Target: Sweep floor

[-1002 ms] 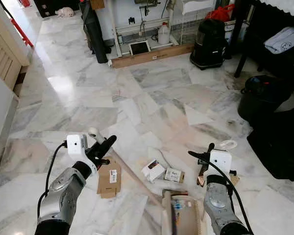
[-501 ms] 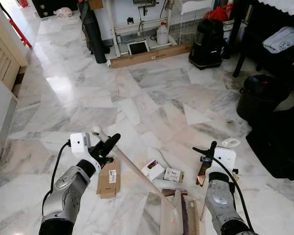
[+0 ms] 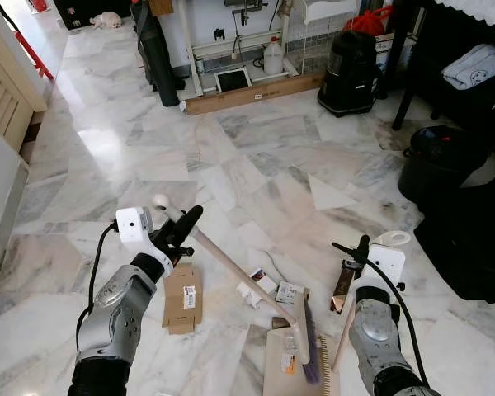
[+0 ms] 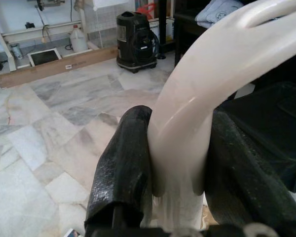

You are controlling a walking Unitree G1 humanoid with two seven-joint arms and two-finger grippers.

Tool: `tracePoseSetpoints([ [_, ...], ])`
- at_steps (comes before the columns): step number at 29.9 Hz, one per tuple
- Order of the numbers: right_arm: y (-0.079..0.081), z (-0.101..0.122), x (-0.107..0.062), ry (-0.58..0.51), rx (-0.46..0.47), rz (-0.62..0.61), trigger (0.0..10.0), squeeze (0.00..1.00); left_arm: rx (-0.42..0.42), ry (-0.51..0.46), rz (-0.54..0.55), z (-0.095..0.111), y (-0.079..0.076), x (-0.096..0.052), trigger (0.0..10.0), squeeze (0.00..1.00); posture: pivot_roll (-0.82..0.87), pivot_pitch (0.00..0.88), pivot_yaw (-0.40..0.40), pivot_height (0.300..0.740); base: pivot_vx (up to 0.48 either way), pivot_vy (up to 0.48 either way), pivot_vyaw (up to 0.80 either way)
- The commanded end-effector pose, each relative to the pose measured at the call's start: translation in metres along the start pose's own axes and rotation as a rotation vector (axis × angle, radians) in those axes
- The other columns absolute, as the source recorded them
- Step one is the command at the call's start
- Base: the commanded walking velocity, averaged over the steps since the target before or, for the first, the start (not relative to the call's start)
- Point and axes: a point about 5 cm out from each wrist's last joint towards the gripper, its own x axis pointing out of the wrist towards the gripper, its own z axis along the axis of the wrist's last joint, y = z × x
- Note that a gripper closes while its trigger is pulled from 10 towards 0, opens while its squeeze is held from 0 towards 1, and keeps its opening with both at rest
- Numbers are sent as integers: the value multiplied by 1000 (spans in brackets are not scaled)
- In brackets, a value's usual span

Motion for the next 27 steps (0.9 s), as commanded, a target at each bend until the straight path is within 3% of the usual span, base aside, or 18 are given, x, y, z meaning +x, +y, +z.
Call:
tracePoseSetpoints([
  [1, 3, 4, 0, -20, 37, 0, 10000, 0, 13, -102, 4, 23, -1, 3, 10000, 0, 102, 51, 101, 740, 0, 0, 0],
  [13, -5, 10, -9, -104, 69, 15, 10000, 0, 160, -206, 133, 40, 7, 8, 10000, 0, 80, 51, 104, 740, 0, 0, 0],
  [18, -4, 22, -8, -141, 147, -25, 10000, 0, 230, -238, 211, 45, 13, 8, 10000, 0, 74, 51, 104, 740, 0, 0, 0],
  [27, 3, 40, -3, -190, 185, -2, 10000, 0, 300, -239, 226, 39, 13, 9, 10000, 0, 67, 23, 96, 740, 0, 0, 0],
])
